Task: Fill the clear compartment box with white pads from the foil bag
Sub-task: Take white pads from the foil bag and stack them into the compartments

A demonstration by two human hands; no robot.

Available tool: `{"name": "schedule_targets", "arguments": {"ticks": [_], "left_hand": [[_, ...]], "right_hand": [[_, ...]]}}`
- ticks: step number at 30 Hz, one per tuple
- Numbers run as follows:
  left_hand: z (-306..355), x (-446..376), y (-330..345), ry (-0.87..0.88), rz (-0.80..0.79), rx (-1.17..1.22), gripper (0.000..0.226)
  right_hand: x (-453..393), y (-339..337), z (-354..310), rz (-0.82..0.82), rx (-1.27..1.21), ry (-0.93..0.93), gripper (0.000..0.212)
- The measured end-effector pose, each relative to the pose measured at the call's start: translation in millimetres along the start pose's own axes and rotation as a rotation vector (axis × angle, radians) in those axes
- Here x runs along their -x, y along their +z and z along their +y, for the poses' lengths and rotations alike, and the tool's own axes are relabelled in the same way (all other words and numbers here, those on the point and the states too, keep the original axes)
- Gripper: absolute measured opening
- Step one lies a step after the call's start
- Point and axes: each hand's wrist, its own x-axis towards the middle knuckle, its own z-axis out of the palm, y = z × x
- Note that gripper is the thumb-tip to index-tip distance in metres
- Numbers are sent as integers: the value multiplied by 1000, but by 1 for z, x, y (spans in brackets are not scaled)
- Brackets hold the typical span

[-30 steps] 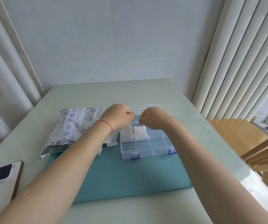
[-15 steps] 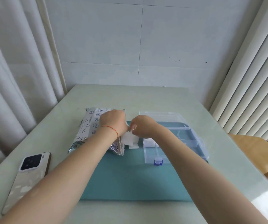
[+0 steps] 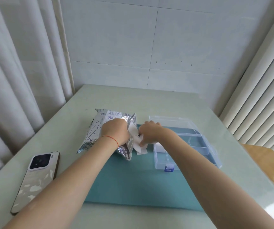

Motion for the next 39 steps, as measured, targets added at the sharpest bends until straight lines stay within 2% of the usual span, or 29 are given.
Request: {"name": "schedule_targets", "arguments": {"ticks": [2,5,8,12,15,17,19,22,24,26,29,33,39], "left_hand": [[1,1,-1,29,8,65,3],[4,3,-2,68,-43,178,27],[9,3,-5,57,-127,165,19],[16,4,-7,37,-278,150,40],[18,5,-8,50,-301,83,28],[17,5,-6,45,-280,97,15],[15,4,-5,42,-223,158,9],[8,2,-11,5,-93,379,10],[6,3,-20,-50,-45,735,14],[9,6,-28,-99,-59,1067,18],[19,5,-30,-114,-130,1332,9],[29,-1,-24,-162,-113,1485,7],[35,-9,-17,-216,-31,1526,5]], "right_hand": [[1,-2,1,3,-17,-1,51],[2,-2,0,-15,-27,5,48],[3,1,-2,-39,-26,9,40],[4,5,-2,-7,-89,12,37],[9,4,-2,20,-155,0,35],[13,1,0,57,-220,-22,19],[19,-6,4,125,-332,-35,17],[33,-20,17,257,-612,-42,19],[42,-26,26,324,-864,-44,20],[49,-28,33,359,-1123,-70,18],[54,-25,40,338,-1459,-122,27],[55,-15,47,382,-1623,-68,28],[48,-4,54,493,-1701,27,23]]}}
